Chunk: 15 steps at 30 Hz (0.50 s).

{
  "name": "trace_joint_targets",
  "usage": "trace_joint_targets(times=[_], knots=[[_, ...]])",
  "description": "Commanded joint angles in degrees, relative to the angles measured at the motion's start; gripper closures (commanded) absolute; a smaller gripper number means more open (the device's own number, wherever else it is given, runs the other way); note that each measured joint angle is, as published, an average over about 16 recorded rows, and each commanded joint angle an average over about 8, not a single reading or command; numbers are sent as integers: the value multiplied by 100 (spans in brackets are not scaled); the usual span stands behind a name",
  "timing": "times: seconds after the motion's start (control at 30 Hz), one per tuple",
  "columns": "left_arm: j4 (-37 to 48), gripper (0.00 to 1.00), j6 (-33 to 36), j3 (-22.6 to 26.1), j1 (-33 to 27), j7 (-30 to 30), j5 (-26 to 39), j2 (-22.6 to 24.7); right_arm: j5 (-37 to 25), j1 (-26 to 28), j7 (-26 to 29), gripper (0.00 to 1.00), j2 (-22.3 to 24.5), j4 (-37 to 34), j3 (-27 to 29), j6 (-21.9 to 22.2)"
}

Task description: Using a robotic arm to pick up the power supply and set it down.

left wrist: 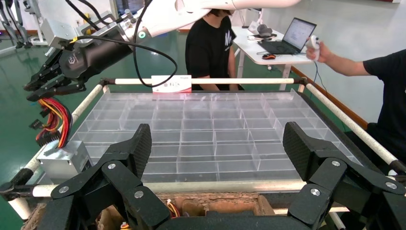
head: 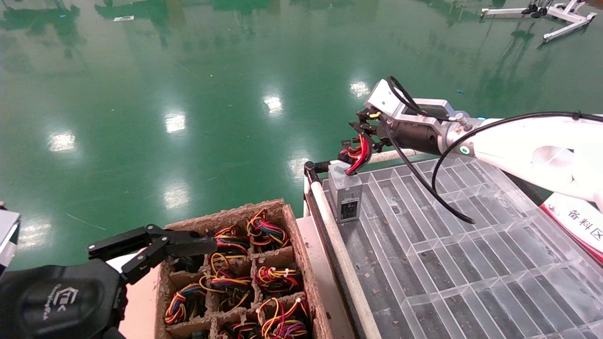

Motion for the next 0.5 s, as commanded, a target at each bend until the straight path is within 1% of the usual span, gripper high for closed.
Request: trace_joint_targets(times=[0.03,0.5], knots=[[0,0,0,0,0,0,0,0,-2,4,0,0,2,0,0,-9],[0,0,0,0,0,0,0,0,13,-9,30,0,33,51,4,-62]])
